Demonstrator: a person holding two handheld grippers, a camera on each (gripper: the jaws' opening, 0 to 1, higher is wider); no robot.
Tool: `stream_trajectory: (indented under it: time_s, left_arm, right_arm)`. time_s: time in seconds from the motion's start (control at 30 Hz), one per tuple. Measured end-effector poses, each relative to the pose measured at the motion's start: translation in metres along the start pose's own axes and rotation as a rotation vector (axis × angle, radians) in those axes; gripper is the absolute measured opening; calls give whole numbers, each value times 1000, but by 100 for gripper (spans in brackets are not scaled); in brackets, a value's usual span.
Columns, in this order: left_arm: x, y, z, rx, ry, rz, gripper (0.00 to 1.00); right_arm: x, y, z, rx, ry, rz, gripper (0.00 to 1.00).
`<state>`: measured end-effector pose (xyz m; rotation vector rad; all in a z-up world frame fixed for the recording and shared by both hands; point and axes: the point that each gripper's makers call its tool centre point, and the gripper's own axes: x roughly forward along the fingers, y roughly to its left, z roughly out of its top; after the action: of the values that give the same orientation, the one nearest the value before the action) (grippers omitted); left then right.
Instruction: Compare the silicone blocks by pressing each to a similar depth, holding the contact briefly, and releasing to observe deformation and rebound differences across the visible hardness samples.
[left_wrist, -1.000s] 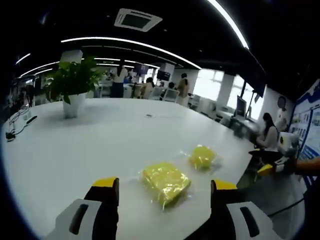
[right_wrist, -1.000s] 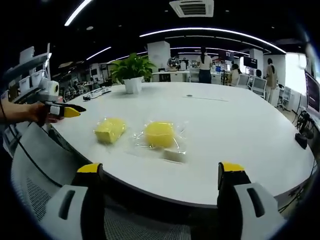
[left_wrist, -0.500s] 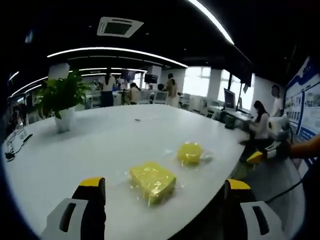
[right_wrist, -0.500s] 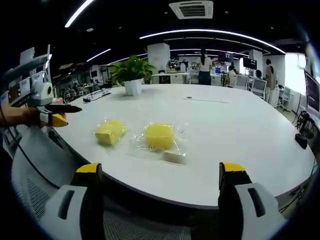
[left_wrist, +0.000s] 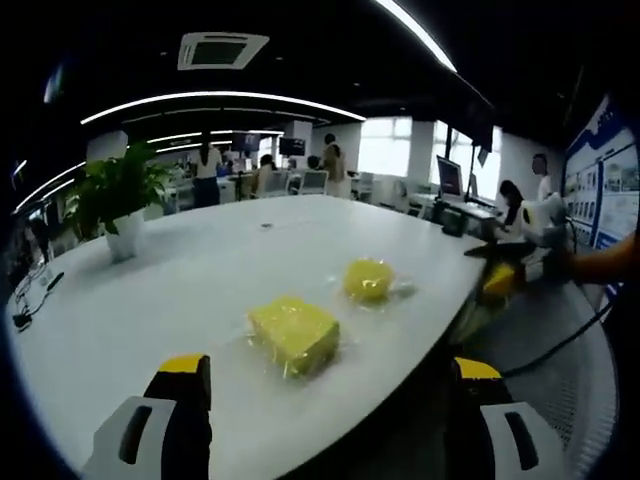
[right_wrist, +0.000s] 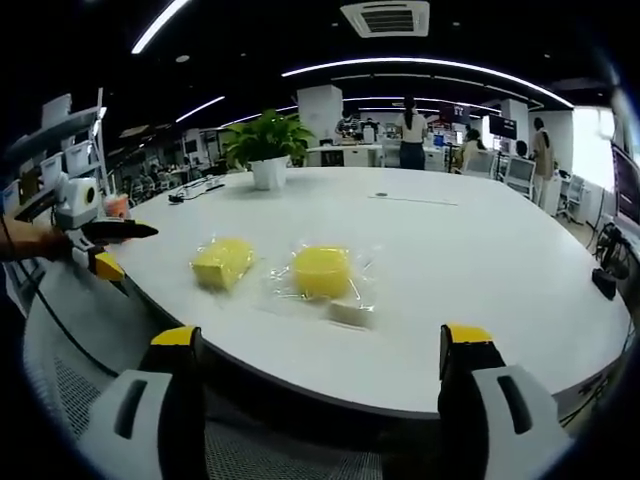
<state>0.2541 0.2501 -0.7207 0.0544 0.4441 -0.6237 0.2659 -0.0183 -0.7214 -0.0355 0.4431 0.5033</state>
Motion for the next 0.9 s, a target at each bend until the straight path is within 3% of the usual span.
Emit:
stream_trajectory:
  time_s: [0.2,0.9]
  left_arm:
    - [-2,-1,9,-33,-37,13,100]
    - [1,3,8,-78,-50,17,100]
  right_arm:
    - [0,0,1,-4,-4,-3,95]
    - [0,-2,2,-6,-5,-6,96]
